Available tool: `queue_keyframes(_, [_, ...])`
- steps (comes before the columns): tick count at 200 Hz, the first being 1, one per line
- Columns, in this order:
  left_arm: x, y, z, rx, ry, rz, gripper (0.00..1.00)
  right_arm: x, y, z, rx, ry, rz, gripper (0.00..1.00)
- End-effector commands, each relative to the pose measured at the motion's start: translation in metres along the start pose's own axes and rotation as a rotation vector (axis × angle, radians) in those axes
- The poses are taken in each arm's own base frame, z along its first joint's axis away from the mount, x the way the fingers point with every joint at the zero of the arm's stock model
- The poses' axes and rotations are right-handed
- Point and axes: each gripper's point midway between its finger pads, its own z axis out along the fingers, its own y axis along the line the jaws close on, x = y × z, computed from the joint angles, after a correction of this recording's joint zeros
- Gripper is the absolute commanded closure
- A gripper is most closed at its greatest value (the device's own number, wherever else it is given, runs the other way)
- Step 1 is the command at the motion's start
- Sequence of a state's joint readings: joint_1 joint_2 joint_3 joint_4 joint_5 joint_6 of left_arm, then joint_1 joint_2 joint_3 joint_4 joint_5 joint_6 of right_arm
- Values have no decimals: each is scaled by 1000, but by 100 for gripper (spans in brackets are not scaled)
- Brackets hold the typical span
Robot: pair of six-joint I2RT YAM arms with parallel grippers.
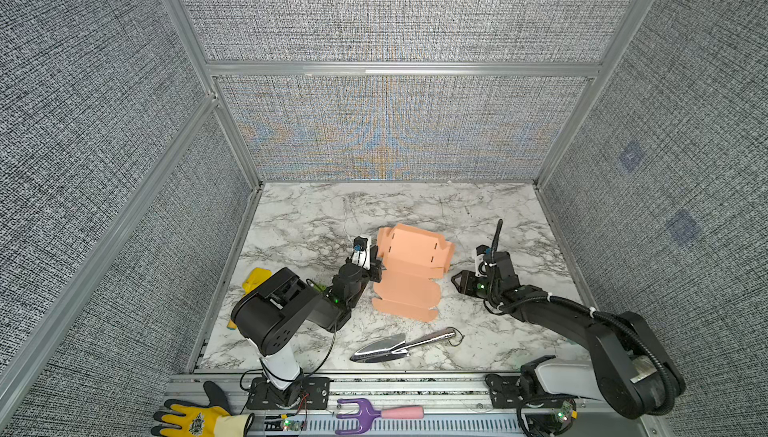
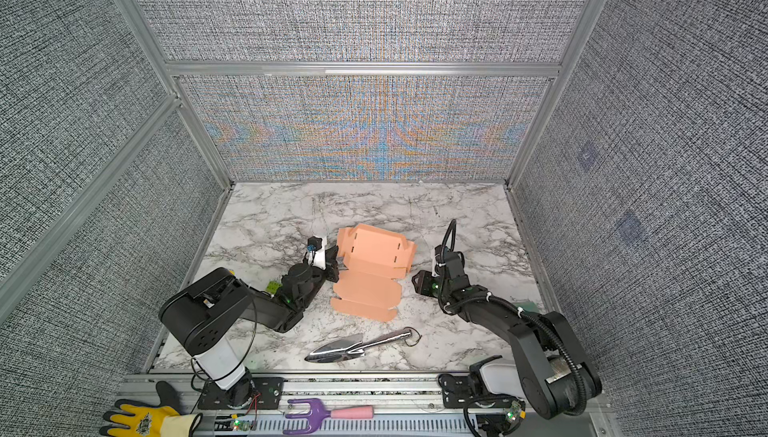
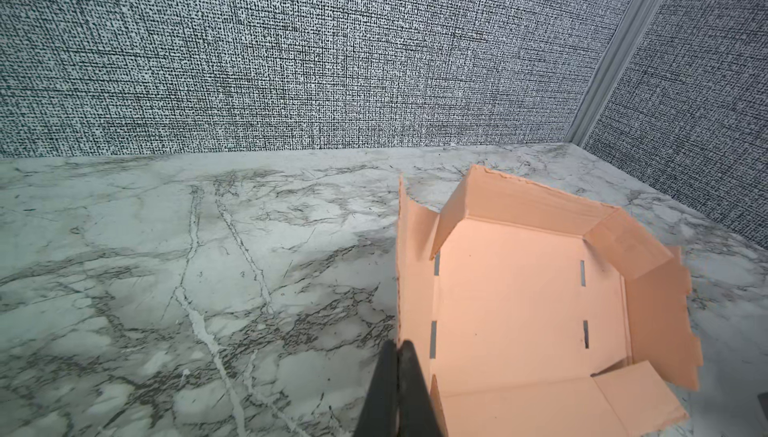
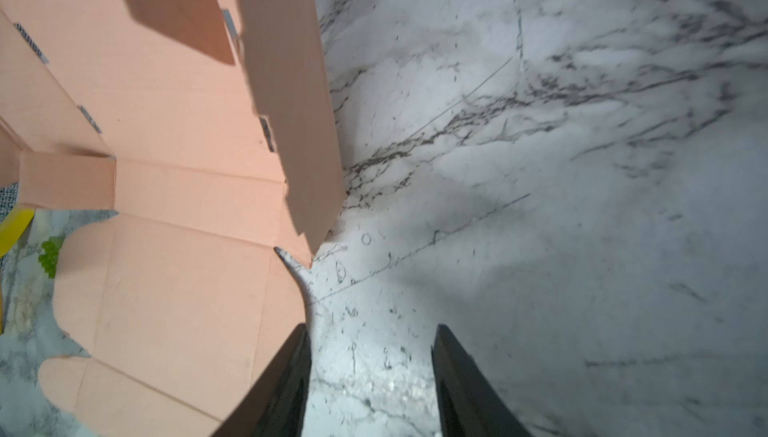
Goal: Fold the paper box
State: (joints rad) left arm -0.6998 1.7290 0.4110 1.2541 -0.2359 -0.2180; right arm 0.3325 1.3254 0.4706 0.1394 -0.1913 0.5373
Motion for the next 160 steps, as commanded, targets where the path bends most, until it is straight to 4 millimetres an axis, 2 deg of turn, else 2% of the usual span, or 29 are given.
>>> queue_keyframes(1, [-3,-2,-2,10,-7,2,100,-23,10,3,-53,-69,-15,50])
queue_keyframes(26, [-3,-2,-4,9,-7,2,100,-34,7,9,-51,-75,-18,54])
queue_keyframes(65, [-4,-2,-6,12,-7,1,100,-27,-4,27,-4,-18,-32,56])
queue_keyframes(95, [-2,-3,-8,19,-16,4,100,-27,-4,38,-19,-10,-40,56])
queue_keyframes(122, [-5,-6,-14,41,-48,8,100,-32,-2,37,-20,-24,-58,56])
queue_keyframes(160, [-9,-8,-19,67,-98,36,100,-44,9,23,-46,-69,-90,55])
